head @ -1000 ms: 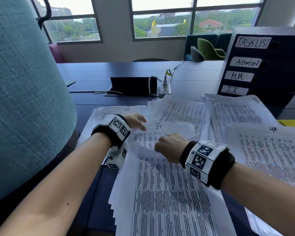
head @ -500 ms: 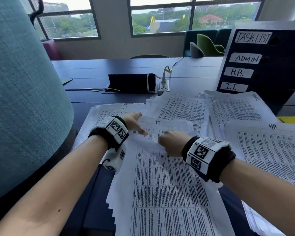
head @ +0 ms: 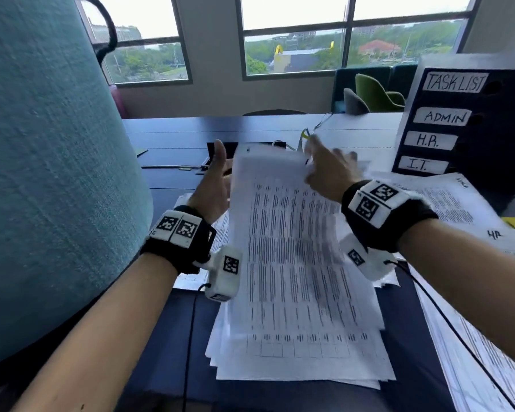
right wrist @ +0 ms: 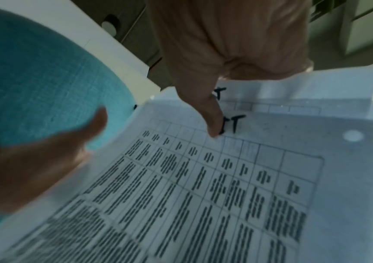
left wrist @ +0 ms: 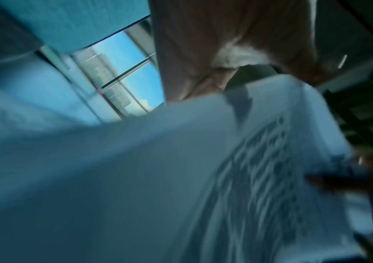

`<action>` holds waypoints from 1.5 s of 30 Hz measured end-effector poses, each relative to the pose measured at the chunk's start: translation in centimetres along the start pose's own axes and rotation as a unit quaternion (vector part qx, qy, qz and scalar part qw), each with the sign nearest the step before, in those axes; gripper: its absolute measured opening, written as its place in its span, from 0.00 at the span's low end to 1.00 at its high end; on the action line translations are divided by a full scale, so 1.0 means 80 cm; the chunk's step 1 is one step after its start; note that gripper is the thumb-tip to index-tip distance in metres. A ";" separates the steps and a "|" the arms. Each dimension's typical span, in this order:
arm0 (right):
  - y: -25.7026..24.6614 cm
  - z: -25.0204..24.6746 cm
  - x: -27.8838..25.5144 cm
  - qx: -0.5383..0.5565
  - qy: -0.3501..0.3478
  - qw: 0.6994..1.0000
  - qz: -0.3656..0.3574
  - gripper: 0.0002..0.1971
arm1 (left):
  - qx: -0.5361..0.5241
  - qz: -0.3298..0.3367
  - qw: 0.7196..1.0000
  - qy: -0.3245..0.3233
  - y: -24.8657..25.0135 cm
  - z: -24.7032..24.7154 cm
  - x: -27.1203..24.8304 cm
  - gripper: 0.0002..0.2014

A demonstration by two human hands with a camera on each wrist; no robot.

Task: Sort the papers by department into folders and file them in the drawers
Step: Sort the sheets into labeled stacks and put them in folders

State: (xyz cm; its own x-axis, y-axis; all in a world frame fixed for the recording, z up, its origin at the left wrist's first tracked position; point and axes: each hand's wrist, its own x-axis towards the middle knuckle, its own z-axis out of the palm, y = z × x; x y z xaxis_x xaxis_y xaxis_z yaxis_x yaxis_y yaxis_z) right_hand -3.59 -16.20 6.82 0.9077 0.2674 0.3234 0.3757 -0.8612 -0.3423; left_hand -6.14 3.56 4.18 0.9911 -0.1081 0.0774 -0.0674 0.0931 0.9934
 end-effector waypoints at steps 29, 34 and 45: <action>0.018 0.068 0.012 0.431 0.046 0.884 0.174 0.06 | 0.255 -0.031 0.923 0.286 -0.027 -0.033 -0.018 0.17; 0.017 0.085 0.025 0.245 -0.121 0.946 0.174 0.13 | 0.344 0.038 0.866 0.360 0.006 -0.048 0.001 0.14; 0.009 0.139 0.051 -0.043 -0.353 0.933 0.060 0.40 | 0.379 0.027 0.829 0.411 0.001 -0.078 0.067 0.14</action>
State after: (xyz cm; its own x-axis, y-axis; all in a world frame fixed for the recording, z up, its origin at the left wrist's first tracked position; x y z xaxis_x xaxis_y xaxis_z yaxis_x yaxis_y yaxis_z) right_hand 2.49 -10.89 -1.88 0.8512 0.3576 -0.3842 0.2739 -0.9270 -0.2562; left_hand -0.15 9.14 4.18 0.7067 0.6155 0.3488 0.1413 -0.6059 0.7829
